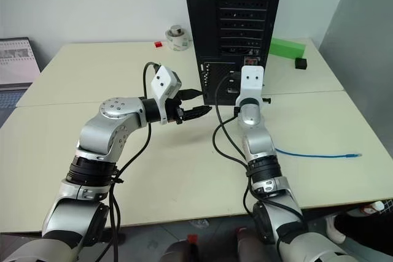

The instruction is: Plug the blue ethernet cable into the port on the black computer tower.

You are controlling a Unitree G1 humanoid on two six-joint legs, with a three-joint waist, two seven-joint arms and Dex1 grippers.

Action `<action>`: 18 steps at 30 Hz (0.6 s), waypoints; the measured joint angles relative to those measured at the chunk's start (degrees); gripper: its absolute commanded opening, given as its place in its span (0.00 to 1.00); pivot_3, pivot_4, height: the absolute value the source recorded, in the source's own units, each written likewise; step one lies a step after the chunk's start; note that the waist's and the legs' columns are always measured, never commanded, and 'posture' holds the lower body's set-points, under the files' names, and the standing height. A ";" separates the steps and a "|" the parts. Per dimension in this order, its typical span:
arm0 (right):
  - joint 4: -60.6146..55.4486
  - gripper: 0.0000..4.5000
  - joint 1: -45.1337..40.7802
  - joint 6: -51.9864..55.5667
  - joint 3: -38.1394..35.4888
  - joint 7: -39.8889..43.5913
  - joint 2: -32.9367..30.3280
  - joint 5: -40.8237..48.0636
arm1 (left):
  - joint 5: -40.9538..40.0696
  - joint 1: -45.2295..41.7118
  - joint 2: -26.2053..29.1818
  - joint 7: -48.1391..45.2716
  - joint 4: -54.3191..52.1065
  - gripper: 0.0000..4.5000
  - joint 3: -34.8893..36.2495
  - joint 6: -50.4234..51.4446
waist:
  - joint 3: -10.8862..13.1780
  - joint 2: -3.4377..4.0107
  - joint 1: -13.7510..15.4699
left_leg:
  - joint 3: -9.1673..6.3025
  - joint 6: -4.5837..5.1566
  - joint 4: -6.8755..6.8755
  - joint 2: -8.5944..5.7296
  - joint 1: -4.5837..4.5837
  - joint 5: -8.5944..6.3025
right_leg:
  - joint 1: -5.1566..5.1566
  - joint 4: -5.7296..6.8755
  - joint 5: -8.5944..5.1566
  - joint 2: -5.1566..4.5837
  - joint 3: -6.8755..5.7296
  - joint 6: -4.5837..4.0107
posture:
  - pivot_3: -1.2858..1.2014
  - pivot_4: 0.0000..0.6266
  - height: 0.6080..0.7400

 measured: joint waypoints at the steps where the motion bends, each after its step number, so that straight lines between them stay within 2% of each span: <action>1: 0.23 0.00 -0.08 -0.24 0.00 0.00 0.04 0.00 | 0.00 0.00 0.00 0.03 0.00 0.70 0.00 0.00 | 0.00 0.00 -0.05 | 0.00 0.00 0.00 0.00 0.00 0.00 | 0.00 0.01 0.00 0.00 0.00 0.00 | 0.52 0.24 1.00; 10: 2.68 0.00 -0.82 -2.40 0.01 0.92 0.01 0.31 | 0.01 0.00 -0.02 0.22 0.01 0.70 0.00 0.00 | 0.00 0.00 -0.58 | -0.01 0.00 0.01 0.00 0.05 0.00 | 0.01 0.08 0.00 0.04 0.01 0.00 | 0.52 0.24 1.00; 11: 2.75 0.15 -0.82 -2.55 0.01 1.33 -0.04 0.49 | 0.02 0.01 -0.02 0.24 0.05 0.70 0.00 -0.01 | 0.00 0.00 -0.67 | 0.00 0.00 0.01 0.00 0.05 0.00 | 0.00 0.09 0.00 0.04 0.02 0.00 | 0.52 0.24 1.00; 12: 2.77 0.16 -0.82 -2.62 0.01 1.77 -0.08 0.57 | 0.04 0.00 -0.02 0.25 0.13 0.70 0.00 -0.06 | 0.00 0.00 -0.72 | 0.00 0.00 0.01 0.01 0.06 0.00 | 0.00 0.09 0.00 0.06 0.02 0.00 | 0.52 0.24 1.00; 18: 2.08 0.47 -0.21 -2.87 0.10 4.11 -0.36 1.14 | 0.30 0.00 -0.01 0.43 1.29 0.70 0.00 -0.50 | 0.00 0.00 -0.67 | -0.04 0.00 0.01 0.00 0.04 0.00 | 0.01 0.09 0.00 0.07 0.00 0.00 | 0.52 0.24 1.00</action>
